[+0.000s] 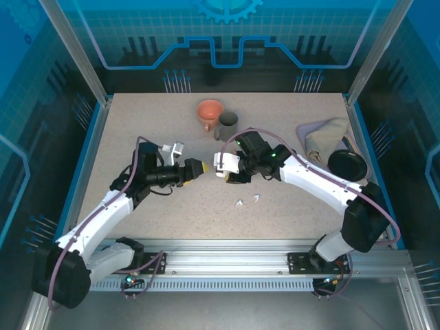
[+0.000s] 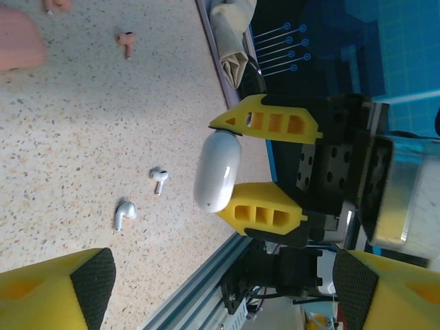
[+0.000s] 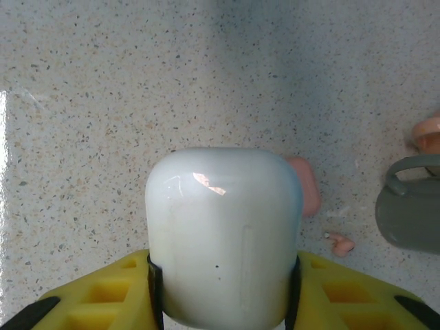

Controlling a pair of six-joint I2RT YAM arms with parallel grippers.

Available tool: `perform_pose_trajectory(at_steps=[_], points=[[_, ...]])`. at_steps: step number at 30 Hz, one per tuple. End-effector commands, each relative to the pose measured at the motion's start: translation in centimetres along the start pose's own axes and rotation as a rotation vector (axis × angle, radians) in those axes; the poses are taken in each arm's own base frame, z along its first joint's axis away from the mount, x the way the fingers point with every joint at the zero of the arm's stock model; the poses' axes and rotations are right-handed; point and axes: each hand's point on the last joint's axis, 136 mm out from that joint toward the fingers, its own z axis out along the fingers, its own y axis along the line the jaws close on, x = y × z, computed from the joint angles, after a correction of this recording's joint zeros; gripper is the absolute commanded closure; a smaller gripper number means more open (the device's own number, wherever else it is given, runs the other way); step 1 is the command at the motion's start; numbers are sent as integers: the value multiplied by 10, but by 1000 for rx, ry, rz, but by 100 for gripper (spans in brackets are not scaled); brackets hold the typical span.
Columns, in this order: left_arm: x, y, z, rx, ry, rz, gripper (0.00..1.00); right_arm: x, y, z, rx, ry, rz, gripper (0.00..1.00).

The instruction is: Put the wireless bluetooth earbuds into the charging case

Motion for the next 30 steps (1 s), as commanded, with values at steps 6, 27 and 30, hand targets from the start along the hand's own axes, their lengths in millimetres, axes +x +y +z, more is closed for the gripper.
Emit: perform_pose_trajectory(at_steps=[6,27,30], points=[[2,-35,18,74,73,134,17,-18,-1,-20,-10,-76,19,64],[-8,-24,15,-38,18,204,19,1,1,-17,-64,-88,102,65],[-13,-10,4,-85,-20,176,19,11,4,-10,-86,-60,125,64]])
